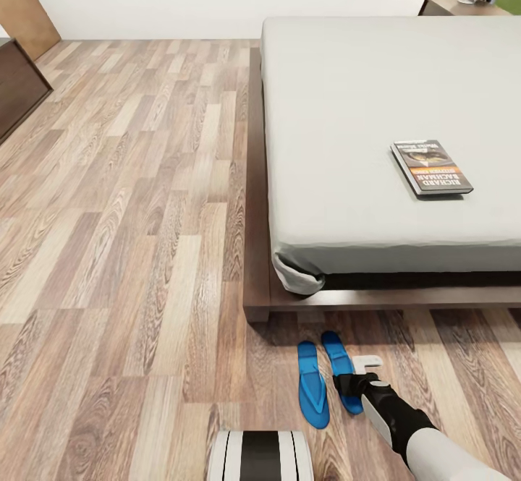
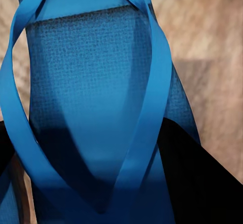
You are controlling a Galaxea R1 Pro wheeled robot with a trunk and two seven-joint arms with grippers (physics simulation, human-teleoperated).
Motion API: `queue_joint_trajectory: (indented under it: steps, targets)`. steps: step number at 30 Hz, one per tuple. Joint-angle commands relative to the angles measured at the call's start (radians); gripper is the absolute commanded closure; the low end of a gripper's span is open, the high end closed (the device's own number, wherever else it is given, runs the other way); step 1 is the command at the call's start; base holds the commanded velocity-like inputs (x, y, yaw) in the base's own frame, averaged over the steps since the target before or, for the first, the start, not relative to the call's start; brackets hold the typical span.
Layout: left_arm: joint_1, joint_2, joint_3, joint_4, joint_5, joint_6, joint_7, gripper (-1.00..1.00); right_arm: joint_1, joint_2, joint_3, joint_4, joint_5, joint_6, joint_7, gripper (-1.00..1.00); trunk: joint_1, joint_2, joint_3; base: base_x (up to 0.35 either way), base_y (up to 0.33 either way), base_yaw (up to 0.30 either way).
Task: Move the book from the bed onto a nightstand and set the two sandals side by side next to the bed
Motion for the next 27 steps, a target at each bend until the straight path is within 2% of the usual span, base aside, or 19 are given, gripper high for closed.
queue_joint_trajectory:
  steps: [1,13,14,27]
  targets:
    - [-0.001,0.000,-0.009,0.001,0.010,-0.003,0.001,-1.00,0.000,-0.001,0.014,0.001,-0.019,0.009,-0.007,1.00,0.000,0.000,-0.001,0.000,0.000,0.000]
    - [-0.001,0.000,-0.009,0.002,0.010,-0.003,0.001,-1.00,0.000,-0.001,0.014,0.002,-0.019,0.009,-0.007,1.00,0.000,0.000,-0.001,0.000,0.000,0.000]
    - [-0.001,0.000,-0.009,0.002,0.010,-0.003,0.001,-1.00,0.000,-0.001,0.014,0.002,-0.019,0.009,-0.007,-1.00,0.000,0.000,-0.001,0.000,0.000,0.000]
    - [-0.001,0.001,-0.009,0.002,0.010,-0.003,0.001,-1.00,0.001,-0.001,0.014,0.002,-0.019,0.009,-0.007,-1.00,0.000,0.000,-0.001,0.000,0.000,0.000]
